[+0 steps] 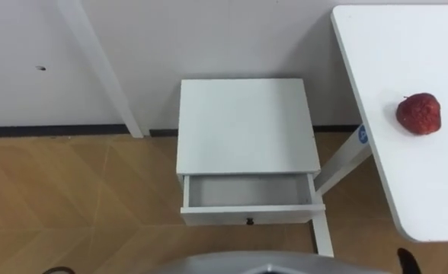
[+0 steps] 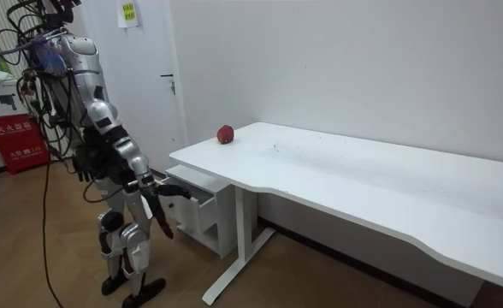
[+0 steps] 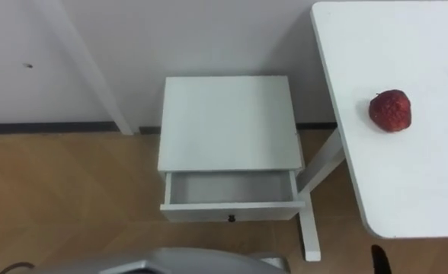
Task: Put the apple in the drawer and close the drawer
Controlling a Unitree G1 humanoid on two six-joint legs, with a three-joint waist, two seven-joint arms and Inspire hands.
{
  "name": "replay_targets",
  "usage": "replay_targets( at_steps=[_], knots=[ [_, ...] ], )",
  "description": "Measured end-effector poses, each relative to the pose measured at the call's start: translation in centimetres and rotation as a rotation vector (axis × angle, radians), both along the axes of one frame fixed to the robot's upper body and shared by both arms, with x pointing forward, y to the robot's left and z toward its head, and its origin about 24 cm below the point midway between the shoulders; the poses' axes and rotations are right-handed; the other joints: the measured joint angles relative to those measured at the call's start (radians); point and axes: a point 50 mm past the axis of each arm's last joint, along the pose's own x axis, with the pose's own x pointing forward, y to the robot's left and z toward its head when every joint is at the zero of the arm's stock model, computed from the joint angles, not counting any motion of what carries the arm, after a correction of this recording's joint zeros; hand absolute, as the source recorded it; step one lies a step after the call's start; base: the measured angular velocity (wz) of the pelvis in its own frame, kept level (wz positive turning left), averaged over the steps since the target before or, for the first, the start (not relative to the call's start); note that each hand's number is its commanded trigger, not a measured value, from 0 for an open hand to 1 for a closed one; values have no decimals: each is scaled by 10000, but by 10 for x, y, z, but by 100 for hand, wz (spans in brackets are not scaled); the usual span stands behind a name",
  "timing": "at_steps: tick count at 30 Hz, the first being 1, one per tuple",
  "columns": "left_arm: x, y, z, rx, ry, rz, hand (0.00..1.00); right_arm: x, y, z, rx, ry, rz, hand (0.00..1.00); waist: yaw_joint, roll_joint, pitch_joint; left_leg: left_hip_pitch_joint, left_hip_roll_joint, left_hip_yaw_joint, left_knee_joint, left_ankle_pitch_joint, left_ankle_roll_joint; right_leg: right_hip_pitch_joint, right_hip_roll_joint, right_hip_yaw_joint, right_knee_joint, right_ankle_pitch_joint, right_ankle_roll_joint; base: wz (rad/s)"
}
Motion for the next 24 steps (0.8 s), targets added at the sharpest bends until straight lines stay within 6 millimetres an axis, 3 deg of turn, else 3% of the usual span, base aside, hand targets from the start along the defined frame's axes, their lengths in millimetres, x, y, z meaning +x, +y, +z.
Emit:
replay_targets(
  at_steps=[5,16,22,24],
  knots=[
    [7,4,3,213,-393,-139,0,18,-13,9,-208,-345,-955,0,-8,-136,-4,-113,0,-7,32,2,2,-80,2,8,-7,2,3,-1],
    [20,14,10,548,-1222,-450,0,44,-55,49,-1557,-605,-2235,0,0,-175,25,-214,3,42,29,7,9,-184,1,5,2,3,7,0],
    [18,13,10,497,-1227,-446,0,60,-68,77,-2294,-652,-2520,0,54,-133,63,-291,3,130,-39,38,18,-345,6,145,18,11,23,-7],
    [16,13,10,495,-1192,-454,0,67,-76,94,-2990,-926,-2824,0,40,-125,69,-291,4,149,-61,40,18,-369,15,171,18,12,25,-5]
  ],
)
